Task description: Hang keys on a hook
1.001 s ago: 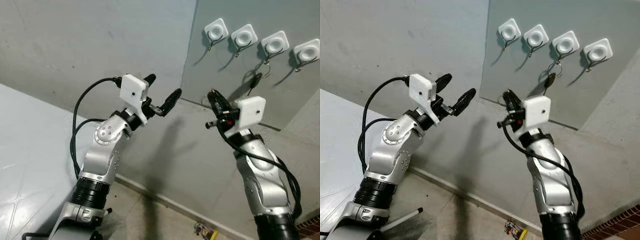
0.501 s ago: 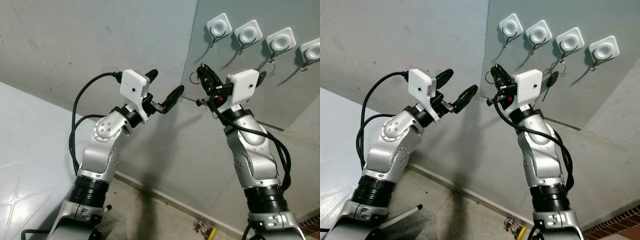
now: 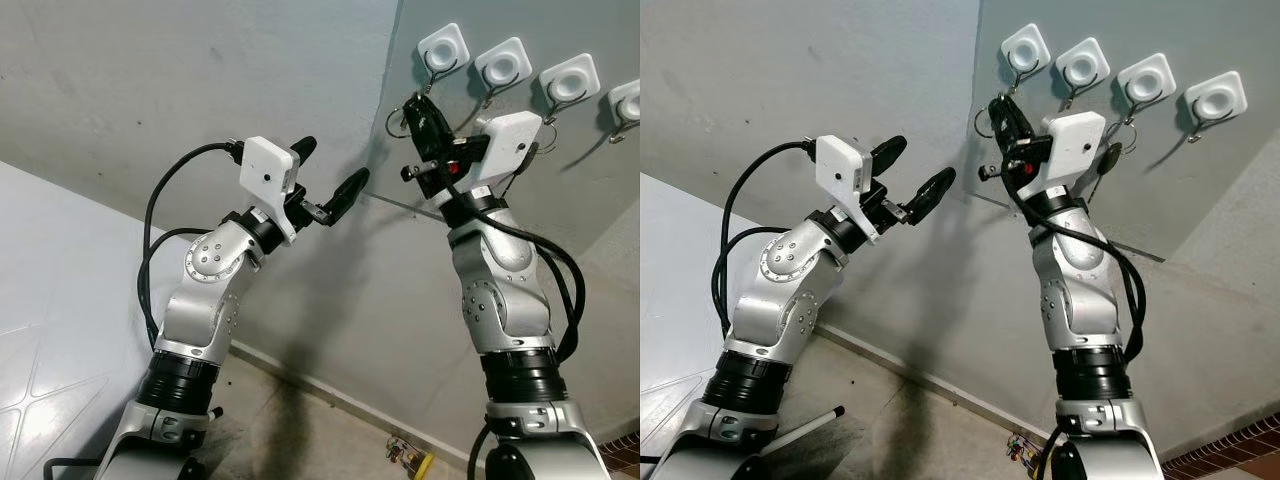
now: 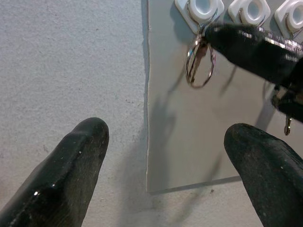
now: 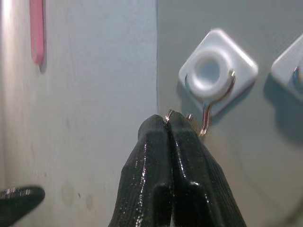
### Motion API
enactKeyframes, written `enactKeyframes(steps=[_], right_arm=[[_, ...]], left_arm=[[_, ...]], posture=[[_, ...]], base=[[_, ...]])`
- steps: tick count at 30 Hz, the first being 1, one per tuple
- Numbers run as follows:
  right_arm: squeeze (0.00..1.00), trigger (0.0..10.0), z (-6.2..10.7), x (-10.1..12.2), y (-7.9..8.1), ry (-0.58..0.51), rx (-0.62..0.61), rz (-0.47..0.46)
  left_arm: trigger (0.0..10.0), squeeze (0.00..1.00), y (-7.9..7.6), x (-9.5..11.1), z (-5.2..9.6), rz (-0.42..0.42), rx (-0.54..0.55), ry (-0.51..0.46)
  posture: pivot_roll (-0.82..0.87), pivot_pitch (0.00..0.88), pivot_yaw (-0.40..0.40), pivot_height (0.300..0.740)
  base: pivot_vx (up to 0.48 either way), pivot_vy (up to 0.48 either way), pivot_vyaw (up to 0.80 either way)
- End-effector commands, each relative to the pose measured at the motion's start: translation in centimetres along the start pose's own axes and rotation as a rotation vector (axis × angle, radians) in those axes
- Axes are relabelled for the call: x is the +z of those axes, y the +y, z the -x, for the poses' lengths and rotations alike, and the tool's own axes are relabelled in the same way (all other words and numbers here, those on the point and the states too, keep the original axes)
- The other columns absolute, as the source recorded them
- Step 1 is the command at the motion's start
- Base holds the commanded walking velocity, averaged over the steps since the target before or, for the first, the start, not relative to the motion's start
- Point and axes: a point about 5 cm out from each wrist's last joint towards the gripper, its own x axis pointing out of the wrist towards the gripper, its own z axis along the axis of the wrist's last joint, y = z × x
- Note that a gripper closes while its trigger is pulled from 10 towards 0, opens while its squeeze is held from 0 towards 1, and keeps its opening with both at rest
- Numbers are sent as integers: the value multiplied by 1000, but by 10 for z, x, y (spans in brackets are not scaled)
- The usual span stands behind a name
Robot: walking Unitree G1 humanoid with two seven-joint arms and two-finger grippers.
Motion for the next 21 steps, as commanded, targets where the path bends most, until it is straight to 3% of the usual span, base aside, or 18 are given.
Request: enactKeyframes(steps=[1,8,17,21], right_arm=[[0,10000,-5,6,-2,-30,0,-20],[0,10000,-7,9,-7,-44,-18,-72],[0,10000,-8,6,-13,-50,-108,-373],[0,10000,-6,9,-7,-90,-79,-452]], left_arm=[[10000,0,-3,9,-5,-11,-20,-28],[10000,0,-2,10,-5,-9,-18,-31],[10000,0,-1,11,-4,-7,-10,-34],[10000,0,0,11,-4,-5,-4,-34]], posture=[[1,59,-59,736],[4,59,-60,736],[7,65,-62,736],[6,70,-62,736]], base=[[0,0,0],[0,0,0],[0,0,0],[0,0,0]])
